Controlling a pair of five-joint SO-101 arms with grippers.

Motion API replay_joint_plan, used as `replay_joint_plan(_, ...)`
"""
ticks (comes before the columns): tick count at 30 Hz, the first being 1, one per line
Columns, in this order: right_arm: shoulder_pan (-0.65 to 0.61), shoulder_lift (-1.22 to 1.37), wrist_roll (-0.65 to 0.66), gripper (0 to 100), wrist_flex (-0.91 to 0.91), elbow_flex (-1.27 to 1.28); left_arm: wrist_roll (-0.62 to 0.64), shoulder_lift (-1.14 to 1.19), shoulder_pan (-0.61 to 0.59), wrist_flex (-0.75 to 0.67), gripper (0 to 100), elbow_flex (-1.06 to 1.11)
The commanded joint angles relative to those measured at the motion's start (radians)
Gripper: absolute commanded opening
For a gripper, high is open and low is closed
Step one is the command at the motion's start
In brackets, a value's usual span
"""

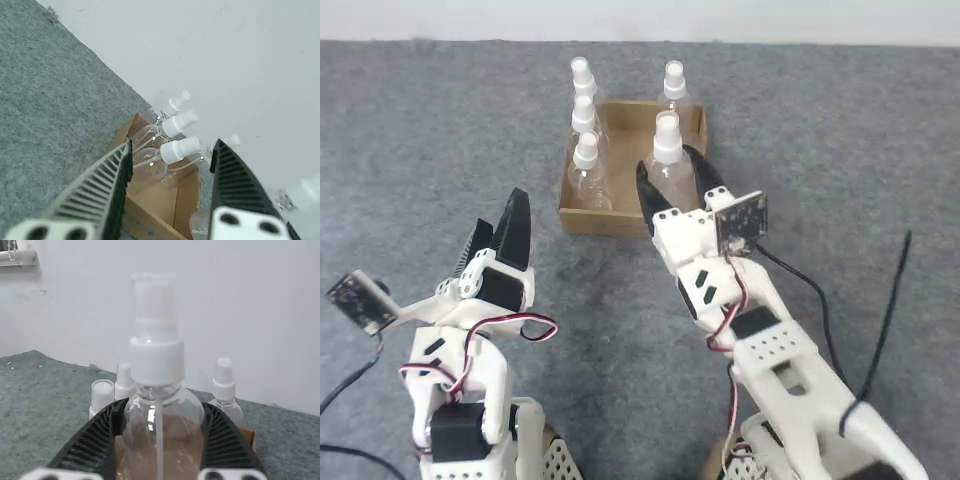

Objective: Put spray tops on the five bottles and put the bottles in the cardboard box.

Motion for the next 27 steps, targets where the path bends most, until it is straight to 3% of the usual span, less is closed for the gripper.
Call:
replay_joint_plan(1,0.01,0.054,-0.008,8.4,-0.105,-0.08,-0.003,-0.023,-0.005,-0.029,23,-0.007)
replay_joint_plan(6,0.012,0.153,-0.005,8.4,-0.183,-0.106,-0.003,-0.023,-0.005,-0.029,23,-0.007)
replay_joint_plan(27,0.013,0.427,-0.009,8.5,-0.188,-0.267,-0.003,-0.023,-0.005,-0.028,23,-0.007)
